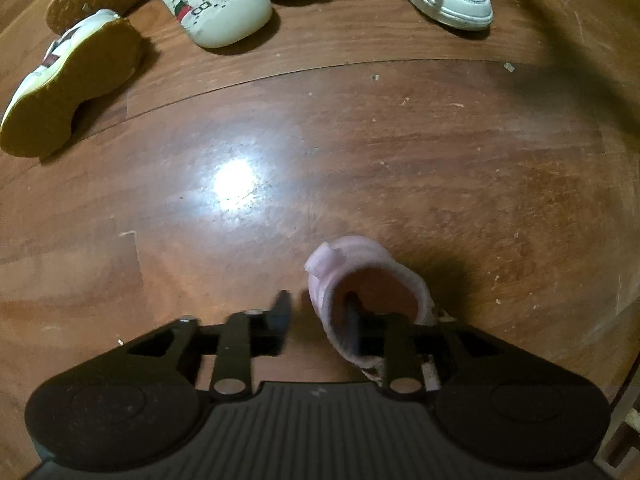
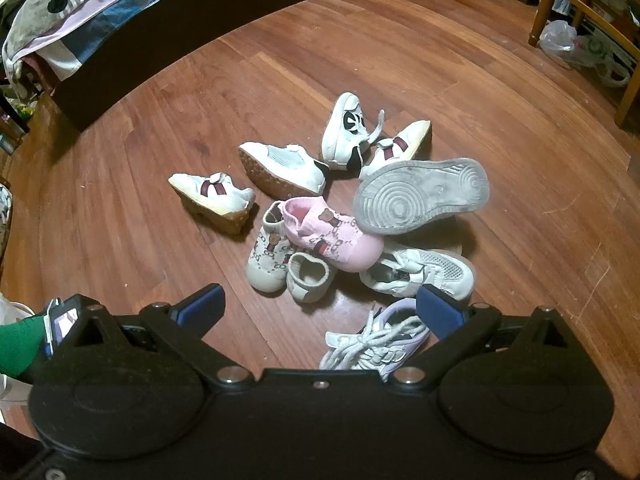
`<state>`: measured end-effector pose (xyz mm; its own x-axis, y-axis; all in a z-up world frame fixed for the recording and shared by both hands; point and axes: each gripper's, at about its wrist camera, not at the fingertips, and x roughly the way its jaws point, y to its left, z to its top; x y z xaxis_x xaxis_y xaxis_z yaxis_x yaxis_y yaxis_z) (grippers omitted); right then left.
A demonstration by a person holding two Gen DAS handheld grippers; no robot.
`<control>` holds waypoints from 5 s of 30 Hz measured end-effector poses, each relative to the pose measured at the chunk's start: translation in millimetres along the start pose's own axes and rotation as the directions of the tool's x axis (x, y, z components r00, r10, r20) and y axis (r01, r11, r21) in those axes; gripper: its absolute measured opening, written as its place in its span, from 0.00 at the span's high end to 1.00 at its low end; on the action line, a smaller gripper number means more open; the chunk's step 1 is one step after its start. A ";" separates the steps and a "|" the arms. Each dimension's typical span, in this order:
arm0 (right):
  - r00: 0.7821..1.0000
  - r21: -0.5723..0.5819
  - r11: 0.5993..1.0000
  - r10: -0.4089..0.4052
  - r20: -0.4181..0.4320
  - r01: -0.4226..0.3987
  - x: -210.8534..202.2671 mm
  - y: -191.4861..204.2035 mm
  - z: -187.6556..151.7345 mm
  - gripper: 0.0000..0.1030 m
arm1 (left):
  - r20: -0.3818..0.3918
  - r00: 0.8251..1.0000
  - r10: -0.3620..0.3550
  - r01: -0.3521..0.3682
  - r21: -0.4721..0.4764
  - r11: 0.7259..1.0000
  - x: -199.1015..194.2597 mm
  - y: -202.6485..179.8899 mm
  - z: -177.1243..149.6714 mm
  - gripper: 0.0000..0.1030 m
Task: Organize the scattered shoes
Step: 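Carry the pink shoe away from the pile and open the left tool, then reach the right tool into the pile and grasp the other pink shoe, then carry the pink shoe beside the first pink shoe and open the right tool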
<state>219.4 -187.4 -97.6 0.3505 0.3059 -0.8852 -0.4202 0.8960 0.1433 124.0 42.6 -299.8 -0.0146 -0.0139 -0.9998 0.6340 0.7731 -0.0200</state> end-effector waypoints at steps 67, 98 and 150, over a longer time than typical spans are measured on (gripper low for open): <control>0.975 -0.399 0.916 -0.116 -0.189 0.032 197.1 40.5 89.1 0.90 | 0.353 0.936 0.024 0.080 -0.277 0.957 -48.7 121.7 21.6 0.49; 0.986 0.268 0.957 0.138 -0.098 -0.107 112.9 48.5 -81.2 0.98 | 0.391 0.920 0.033 0.065 -0.234 0.970 -76.2 111.0 -6.2 0.49; 0.910 0.438 0.897 0.231 -0.344 -0.062 182.4 85.2 -165.3 0.93 | 0.358 0.933 0.032 0.058 -0.239 0.969 -57.0 118.1 -12.3 0.49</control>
<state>109.2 -108.5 -319.9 -0.0661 0.3743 -0.9250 -0.0323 0.9257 0.3769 190.2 142.5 -245.1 0.2832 -0.2150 -0.9347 0.4290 0.9000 -0.0770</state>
